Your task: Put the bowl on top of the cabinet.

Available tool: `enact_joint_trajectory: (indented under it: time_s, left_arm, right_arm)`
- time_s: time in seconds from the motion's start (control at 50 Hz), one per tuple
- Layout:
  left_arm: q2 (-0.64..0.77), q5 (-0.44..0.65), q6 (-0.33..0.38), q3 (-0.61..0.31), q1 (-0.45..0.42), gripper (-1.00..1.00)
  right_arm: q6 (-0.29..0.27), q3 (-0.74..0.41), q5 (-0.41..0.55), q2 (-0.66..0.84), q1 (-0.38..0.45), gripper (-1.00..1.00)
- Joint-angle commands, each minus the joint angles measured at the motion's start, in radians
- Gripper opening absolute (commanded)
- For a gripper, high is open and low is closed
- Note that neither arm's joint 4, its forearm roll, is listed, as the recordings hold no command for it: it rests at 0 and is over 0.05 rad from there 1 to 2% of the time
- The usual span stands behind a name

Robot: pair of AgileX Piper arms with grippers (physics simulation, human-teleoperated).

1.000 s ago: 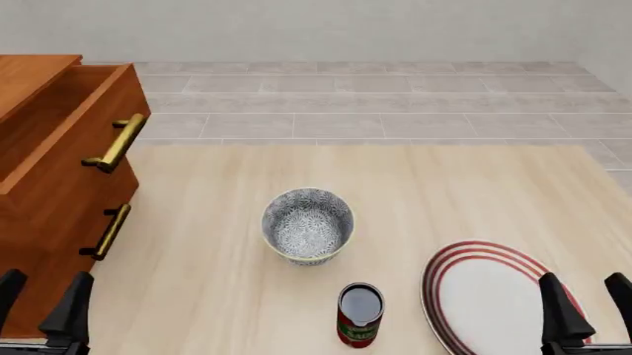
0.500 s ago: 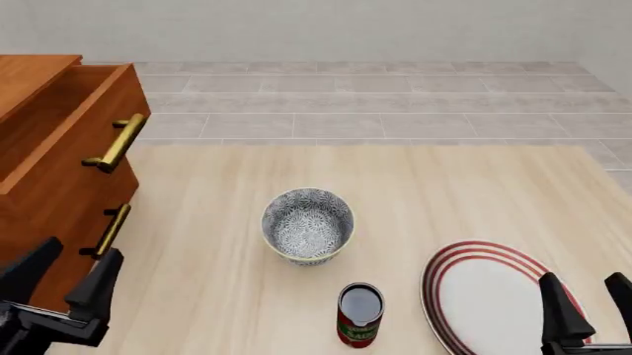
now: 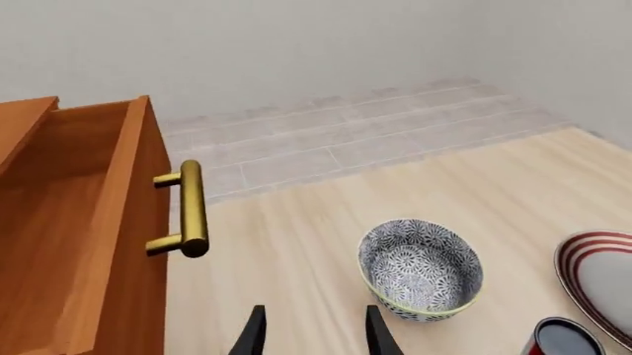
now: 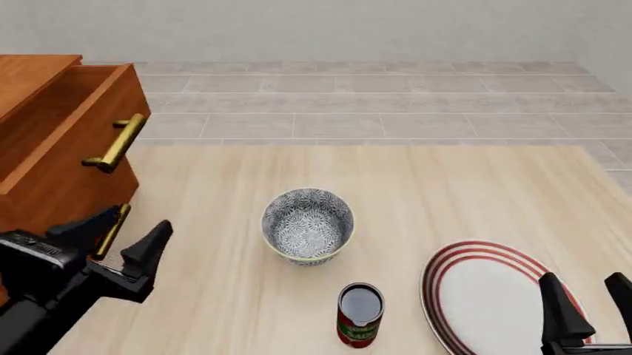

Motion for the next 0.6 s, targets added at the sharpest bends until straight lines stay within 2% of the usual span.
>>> enact_joint_trajectory:
  time_s: [0.02,0.14,0.18,0.22,0.4,0.6]
  left_arm:
    - [0.223,-0.049,-0.021,-0.091,-0.049,1.00]
    - [0.322,-0.043,-0.015,-0.157,-0.096,1.00]
    - [0.371,-0.030,-0.035,-0.192,-0.108,1.00]
    - [0.375,-0.033,-0.012,-0.208,-0.107,1.00]
    - [0.427,0.017,-0.022,-0.282,-0.174,1.00]
    - [0.500,0.032,-0.030,-0.344,-0.181,1.00]
  right_arm:
    - [0.000,0.000,0.000,0.000,0.000,1.00]
    - [0.000,0.000,0.000,0.000,0.000,1.00]
    - [0.000,0.000,0.000,0.000,0.000,1.00]
    - [0.000,0.000,0.000,0.000,0.000,1.00]
    - [0.000,0.000,0.000,0.000,0.000,1.00]
    - [0.000,0.000,0.000,0.000,0.000,1.00]
